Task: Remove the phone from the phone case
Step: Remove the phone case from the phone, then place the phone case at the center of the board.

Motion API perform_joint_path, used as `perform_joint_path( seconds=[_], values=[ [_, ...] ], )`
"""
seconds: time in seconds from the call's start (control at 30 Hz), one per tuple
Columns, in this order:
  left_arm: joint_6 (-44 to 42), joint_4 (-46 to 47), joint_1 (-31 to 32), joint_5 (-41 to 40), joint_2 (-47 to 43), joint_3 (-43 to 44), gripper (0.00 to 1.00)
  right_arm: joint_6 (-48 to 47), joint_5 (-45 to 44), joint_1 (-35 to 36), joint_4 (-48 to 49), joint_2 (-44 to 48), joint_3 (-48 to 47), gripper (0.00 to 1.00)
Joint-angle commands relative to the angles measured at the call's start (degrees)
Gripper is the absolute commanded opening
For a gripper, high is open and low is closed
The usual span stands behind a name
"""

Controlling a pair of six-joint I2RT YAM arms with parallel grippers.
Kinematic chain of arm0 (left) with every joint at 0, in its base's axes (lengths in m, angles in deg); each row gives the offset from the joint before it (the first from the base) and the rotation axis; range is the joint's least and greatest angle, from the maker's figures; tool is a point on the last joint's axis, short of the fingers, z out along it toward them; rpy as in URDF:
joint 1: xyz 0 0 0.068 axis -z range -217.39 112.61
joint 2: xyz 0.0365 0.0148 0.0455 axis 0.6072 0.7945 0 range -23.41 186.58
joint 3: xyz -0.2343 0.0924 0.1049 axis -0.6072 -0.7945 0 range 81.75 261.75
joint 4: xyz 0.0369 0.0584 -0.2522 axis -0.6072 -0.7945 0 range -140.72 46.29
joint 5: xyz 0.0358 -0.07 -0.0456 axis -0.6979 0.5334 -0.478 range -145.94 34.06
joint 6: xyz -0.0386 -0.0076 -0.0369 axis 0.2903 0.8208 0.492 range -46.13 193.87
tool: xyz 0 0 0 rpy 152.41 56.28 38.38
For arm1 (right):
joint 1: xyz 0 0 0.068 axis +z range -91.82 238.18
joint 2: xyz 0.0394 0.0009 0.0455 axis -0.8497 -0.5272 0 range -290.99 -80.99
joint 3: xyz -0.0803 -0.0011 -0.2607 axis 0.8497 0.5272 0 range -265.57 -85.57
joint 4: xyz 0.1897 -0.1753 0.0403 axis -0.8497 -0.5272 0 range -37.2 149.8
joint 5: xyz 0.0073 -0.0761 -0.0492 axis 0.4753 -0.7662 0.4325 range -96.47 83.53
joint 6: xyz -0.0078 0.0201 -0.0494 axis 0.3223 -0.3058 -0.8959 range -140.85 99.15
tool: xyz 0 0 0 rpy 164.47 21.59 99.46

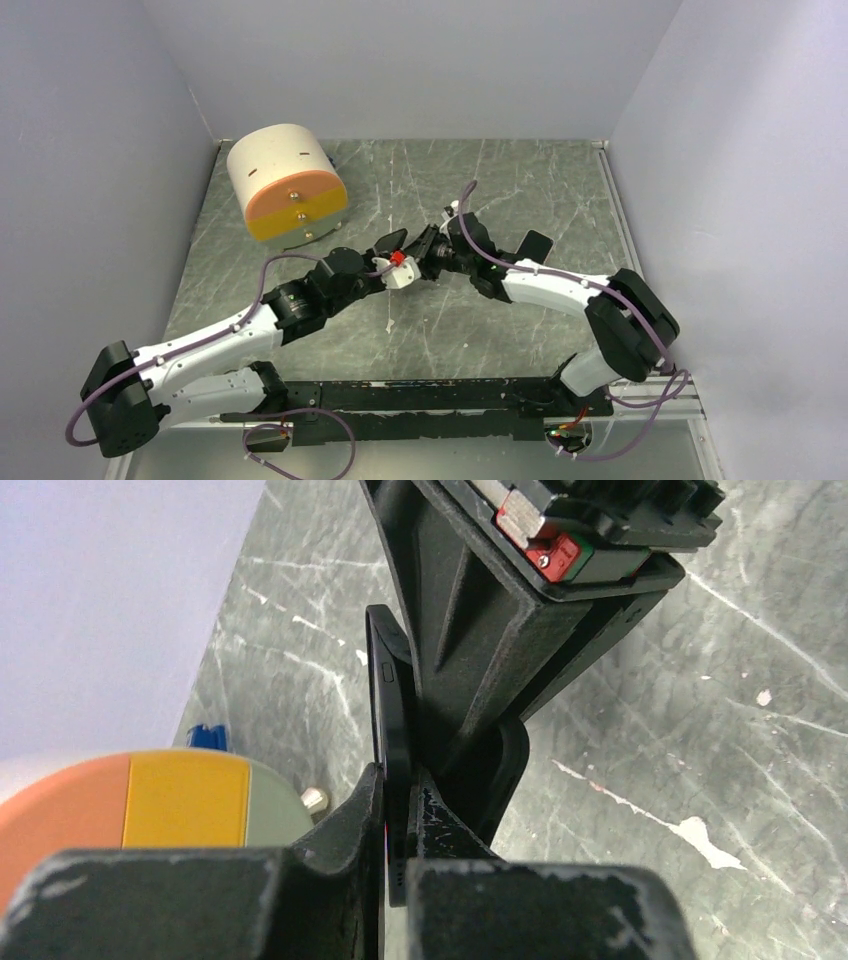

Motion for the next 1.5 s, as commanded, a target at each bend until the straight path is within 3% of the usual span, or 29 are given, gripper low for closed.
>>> perform_joint_path(
  seconds=[0.0, 0.23, 0.47, 0.7, 1.2, 1.33, 1.47],
  values=[
    [4.4, 0.6, 1.7, 4.4, -6.0, 5.3, 0.02, -3.3, -12.1, -5.0, 2.8, -3.9, -4.1, 0.0],
    [8.6, -0.9, -0.1, -3.7, -9.4, 7.3, 0.03, -6.7, -11.1, -7.1, 2.0, -9.4, -6.0, 0.0],
    [11.6, -0.8, -4.8, 1.7, -13.7, 6.6, 0.03, -13.4, -5.2, -11.0, 5.6, -12.2, -6.1, 0.0],
    [11.1, -0.6, -5.3, 0.8, -15.2, 6.1, 0.03, -19.6, -1.6, -14.9, 7.9, -16.8, -10.7, 0.0],
    [9.3, 1.0, -6.0, 1.8, -15.2, 4.4, 0.03, -31.1, 6.5, -18.9, -7.0, -38.5, -36.5, 0.0],
    [9.3, 0.8, -6.2, 1.6, -15.4, 4.5, 0.03, -31.7, 6.0, -20.0, -9.2, -41.4, -38.9, 0.0],
    [9.3, 1.1, -6.7, 2.0, -15.3, 4.3, 0.03, -32.1, 4.6, -20.9, -11.0, -43.0, -40.1, 0.13]
  ],
)
